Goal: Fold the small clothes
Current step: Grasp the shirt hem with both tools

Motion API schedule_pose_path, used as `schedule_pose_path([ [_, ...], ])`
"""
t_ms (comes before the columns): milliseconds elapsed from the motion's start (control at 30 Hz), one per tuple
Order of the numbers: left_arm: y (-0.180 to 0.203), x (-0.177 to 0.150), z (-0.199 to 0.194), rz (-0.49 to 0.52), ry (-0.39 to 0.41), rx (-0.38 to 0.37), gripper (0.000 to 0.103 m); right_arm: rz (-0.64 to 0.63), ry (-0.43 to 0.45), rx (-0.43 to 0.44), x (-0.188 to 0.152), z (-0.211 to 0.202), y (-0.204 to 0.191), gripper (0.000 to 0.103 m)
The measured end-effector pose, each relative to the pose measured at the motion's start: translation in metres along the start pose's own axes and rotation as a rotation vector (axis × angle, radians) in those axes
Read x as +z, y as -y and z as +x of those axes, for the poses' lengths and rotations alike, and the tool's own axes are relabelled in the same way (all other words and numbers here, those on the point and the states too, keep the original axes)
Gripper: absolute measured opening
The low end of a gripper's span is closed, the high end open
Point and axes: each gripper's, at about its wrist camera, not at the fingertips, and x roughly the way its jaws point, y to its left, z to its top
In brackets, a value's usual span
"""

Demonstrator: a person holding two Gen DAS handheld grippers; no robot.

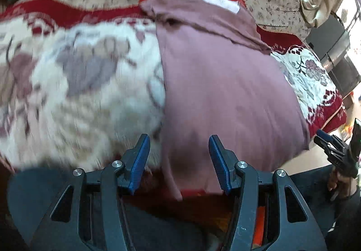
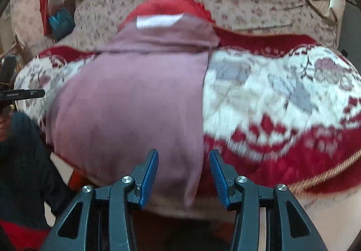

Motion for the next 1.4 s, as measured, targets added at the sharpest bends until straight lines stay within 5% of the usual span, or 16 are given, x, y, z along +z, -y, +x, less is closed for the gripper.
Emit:
schedule_pose_path([
  [167, -0.006, -0.025, 0.01, -0.096, -0.017, 0.028, 0.054, 0.054, -0.096, -0.033, -0.015, 0.014, 0.015, 0.045],
  [233, -0.008, -0.028, 0.015, -0.11, -0.052, 0.034, 0.054, 0.114, -0.132, 0.013, -0.013, 0.024, 0.026, 0.038],
  [367, -0.006, -0.026, -0.001, -0.095, 0.032, 0.046, 0.054, 0.116, -0.175, 0.053, -0.012, 0.037, 0.025, 0.024],
  [700, -0.005, -0.044, 0.017, -0.109, -0.142, 0.062, 0.054, 0.138, -0.207, 0.056, -0.01, 0.052, 0.029, 0.024],
  [933, -0.007, -0.041, 0.031, -0.117, -0.177, 0.043, 0.054, 0.16, -0.211, 0.055, -0.008, 0.054, 0.031, 0.024],
  [1133, -0.018, -0.031, 0.053, -0.233, -0.187, -0.032, 0.053, 0.161, -0.213, 0.057, -0.008, 0.055, 0.033, 0.024],
  [1267, -0.014, -0.029, 0.057, -0.239, -0.165, -0.002, 0.04, 0.159, -0.215, 0.055, -0.008, 0.055, 0.033, 0.024],
  [1333, -0.011, -0.028, 0.052, -0.225, -0.153, -0.015, 0.011, 0.159, -0.215, 0.056, -0.007, 0.055, 0.033, 0.024],
  [1400, -0.008, -0.028, 0.05, -0.215, -0.144, -0.02, 0.007, 0.163, -0.217, 0.057, -0.007, 0.055, 0.033, 0.024],
])
